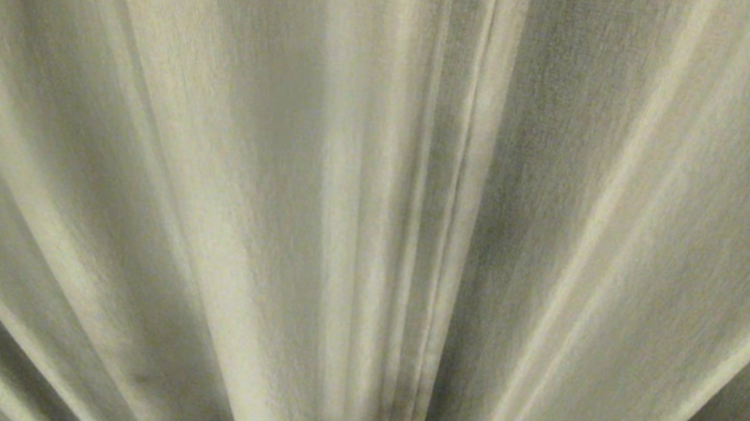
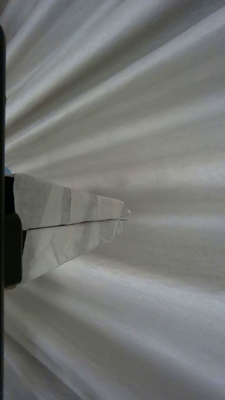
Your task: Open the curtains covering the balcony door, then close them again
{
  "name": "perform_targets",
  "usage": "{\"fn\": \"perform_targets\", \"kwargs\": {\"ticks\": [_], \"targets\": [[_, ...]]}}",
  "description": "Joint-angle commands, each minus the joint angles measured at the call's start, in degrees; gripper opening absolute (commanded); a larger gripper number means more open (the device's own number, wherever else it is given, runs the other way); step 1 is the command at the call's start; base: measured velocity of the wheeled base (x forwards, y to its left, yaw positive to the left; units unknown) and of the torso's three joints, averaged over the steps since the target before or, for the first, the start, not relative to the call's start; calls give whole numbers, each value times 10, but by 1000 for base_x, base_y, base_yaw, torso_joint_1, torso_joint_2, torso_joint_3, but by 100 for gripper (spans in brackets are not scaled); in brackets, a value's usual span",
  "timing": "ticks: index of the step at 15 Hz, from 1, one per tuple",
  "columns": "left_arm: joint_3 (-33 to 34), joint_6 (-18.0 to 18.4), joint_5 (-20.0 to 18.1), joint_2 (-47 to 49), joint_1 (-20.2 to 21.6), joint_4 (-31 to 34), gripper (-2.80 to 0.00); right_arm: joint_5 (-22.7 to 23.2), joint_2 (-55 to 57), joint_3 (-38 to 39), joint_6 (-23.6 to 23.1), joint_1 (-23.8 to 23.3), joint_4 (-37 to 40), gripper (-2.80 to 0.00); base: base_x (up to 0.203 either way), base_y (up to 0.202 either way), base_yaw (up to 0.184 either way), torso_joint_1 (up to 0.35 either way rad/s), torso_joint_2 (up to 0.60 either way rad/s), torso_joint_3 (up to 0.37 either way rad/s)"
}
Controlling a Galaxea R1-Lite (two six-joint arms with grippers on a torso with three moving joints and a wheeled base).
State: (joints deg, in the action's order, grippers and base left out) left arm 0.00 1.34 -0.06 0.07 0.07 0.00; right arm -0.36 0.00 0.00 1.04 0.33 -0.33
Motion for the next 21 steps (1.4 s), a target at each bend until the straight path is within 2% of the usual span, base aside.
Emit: {"fn": "perform_targets", "kwargs": {"ticks": [1, 21], "targets": [[0, 0, 1, -1, 0, 0, -280, 0, 1, 0, 0, 0, 0, -280, 0, 0, 0, 0, 0, 0], [0, -1, 2, -1, 0, 0, -280, 0, 0, 0, 0, 0, -1, -280, 0, 0, 0, 0, 0, 0]]}}
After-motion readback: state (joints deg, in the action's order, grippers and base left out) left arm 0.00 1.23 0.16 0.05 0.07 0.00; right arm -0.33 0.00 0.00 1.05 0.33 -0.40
